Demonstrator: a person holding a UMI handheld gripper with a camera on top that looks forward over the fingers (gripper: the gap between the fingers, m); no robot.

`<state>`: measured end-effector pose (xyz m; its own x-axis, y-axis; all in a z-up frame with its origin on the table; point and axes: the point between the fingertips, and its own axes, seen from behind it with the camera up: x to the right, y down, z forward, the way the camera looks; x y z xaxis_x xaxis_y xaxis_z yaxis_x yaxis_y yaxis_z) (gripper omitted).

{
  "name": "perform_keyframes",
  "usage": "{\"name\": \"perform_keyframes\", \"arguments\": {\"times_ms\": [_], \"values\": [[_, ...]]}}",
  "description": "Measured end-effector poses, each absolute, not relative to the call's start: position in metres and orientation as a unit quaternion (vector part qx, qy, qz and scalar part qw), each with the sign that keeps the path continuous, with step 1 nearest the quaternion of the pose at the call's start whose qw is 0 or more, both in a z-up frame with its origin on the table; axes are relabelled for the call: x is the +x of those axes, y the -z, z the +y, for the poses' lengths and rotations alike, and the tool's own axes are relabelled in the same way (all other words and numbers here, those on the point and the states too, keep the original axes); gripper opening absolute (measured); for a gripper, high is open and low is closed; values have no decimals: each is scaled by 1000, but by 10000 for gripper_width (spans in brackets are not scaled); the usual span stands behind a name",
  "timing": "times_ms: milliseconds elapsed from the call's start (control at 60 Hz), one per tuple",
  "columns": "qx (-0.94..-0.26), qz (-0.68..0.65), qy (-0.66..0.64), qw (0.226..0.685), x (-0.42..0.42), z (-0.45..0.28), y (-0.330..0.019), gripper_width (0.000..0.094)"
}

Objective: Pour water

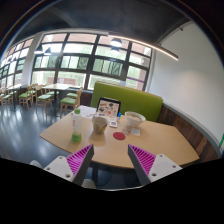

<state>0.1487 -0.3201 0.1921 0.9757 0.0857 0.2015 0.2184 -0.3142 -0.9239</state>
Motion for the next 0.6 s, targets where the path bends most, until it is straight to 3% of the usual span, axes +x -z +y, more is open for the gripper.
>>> {"name": "perform_keyframes", "arguments": {"times_ms": [217, 600], "values": [[-809, -102, 56, 576, 133, -309, -183, 790], [-811, -72, -50, 578, 16, -201, -104, 793]]}}
